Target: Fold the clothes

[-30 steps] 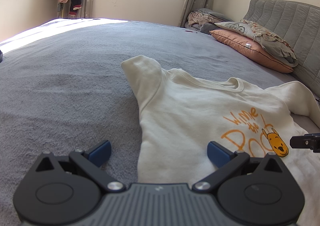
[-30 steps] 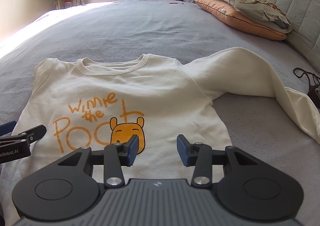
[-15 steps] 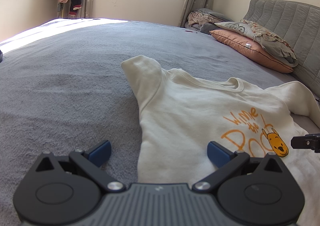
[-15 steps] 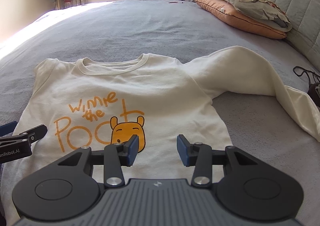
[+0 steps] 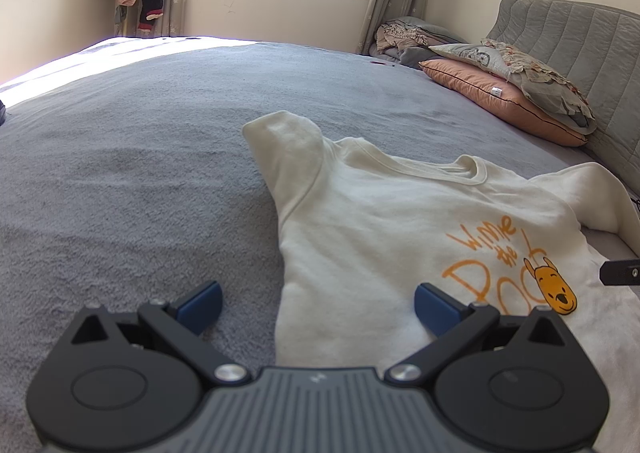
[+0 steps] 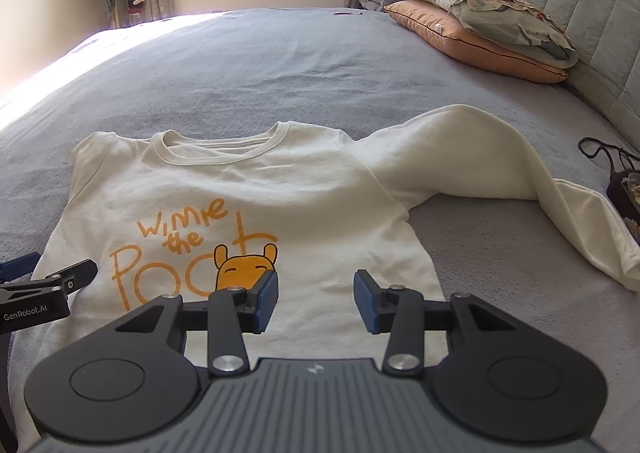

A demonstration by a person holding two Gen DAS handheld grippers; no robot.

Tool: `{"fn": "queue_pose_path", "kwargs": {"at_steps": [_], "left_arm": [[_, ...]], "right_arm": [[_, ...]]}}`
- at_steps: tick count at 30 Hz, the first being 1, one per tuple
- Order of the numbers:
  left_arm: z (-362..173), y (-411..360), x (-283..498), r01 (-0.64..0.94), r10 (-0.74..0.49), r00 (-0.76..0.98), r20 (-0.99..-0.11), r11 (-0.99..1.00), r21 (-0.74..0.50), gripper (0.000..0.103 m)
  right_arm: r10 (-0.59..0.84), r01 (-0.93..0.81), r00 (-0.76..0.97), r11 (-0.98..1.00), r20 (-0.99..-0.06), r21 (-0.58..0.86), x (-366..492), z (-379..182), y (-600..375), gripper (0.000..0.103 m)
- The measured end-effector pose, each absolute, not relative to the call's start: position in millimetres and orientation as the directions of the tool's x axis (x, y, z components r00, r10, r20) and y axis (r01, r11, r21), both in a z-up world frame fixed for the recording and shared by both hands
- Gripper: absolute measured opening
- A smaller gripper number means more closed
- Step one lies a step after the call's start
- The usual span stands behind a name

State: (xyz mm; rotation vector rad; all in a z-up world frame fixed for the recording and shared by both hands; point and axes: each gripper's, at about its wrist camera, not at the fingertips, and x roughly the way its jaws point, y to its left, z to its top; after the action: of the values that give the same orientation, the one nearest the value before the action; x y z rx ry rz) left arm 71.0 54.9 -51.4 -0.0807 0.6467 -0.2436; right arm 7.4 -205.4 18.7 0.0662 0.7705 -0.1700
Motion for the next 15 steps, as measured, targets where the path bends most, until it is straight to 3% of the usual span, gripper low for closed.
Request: {"fn": "queue_pose_path", "kwargs": {"at_steps": [15], "left_arm": [[-51, 55, 71, 0.199, -0.25, 0.771, -0.586, 0.968, -0.15, 0.103]], "right_arm": [[-0.131, 0.193, 0.71, 0.981, -0.692, 0.012, 5, 27, -218, 0.045]]}}
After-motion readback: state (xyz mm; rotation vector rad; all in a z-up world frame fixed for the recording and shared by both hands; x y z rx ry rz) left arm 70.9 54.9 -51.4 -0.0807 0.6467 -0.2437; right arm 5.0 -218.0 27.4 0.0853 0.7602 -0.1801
